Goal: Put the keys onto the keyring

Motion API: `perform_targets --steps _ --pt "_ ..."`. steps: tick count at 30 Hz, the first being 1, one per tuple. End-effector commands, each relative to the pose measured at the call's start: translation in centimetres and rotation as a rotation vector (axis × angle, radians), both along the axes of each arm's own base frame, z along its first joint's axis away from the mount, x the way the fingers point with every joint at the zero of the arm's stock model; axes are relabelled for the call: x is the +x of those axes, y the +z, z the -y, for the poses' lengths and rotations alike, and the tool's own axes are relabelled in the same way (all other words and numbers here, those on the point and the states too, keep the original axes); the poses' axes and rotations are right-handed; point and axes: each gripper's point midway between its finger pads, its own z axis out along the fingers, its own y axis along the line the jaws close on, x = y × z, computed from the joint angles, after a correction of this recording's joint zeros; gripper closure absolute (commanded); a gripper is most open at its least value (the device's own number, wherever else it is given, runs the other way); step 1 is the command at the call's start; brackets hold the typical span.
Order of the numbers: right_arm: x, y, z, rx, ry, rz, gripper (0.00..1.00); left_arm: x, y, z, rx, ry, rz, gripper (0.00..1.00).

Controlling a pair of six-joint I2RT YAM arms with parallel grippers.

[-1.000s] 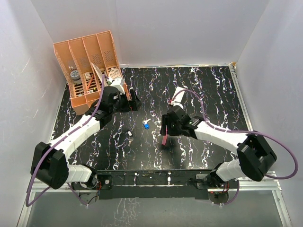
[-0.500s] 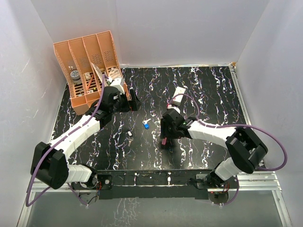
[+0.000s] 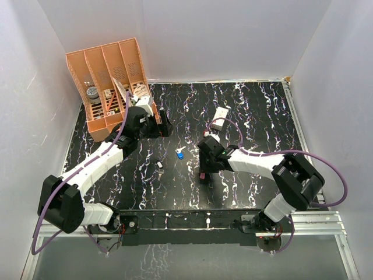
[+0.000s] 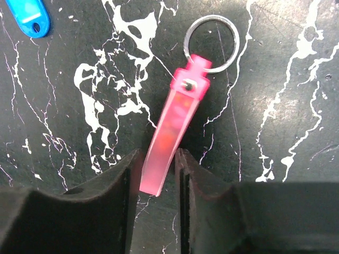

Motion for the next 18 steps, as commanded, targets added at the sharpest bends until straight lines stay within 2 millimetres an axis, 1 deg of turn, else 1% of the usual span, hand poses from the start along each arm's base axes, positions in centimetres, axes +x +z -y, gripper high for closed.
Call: perform_targets --steps 1,4,6,7,11,12,13,16,18 --pt "1.1 0.5 -0.6 0.015 -0.021 0.043 0.75 -0.2 0.8 -0.1 0.004 -0.003 0.023 0.01" --pt "1.3 1.1 -0.6 0.022 -0.018 0.065 0.88 -0.3 0.6 -0.1 0.004 -0.006 0.022 0.01" --pt "1.8 2.2 -0.8 0.026 -0.005 0.097 0.94 -0.3 0.6 0.2 -0.001 -0.02 0.023 0.01" --pt "2.1 3.0 -0.9 0.03 0.003 0.121 0.96 -0.3 0.6 0.6 -0.01 -0.042 0.027 0.01" --pt "4.0 7.6 -1.7 0.063 0.043 0.249 0.97 -0.4 0.9 2.2 -0.06 -0.121 0.042 0.02" --pt "4.6 9.2 -2.0 0.073 0.053 0.288 0.97 -0.4 1.0 2.5 -0.065 -0.136 0.048 0.02" --pt "5.0 10.1 -2.1 0.072 0.059 0.311 0.97 -0.5 1.0 2.8 -0.069 -0.152 0.053 0.03" --pt "5.8 12.0 -2.2 0.055 0.082 0.354 0.98 -0.6 1.1 3.2 -0.067 -0.18 0.067 0.04" --pt "6.2 12.4 -2.2 0.041 0.08 0.361 0.99 -0.6 1.2 3.2 -0.062 -0.181 0.071 0.04"
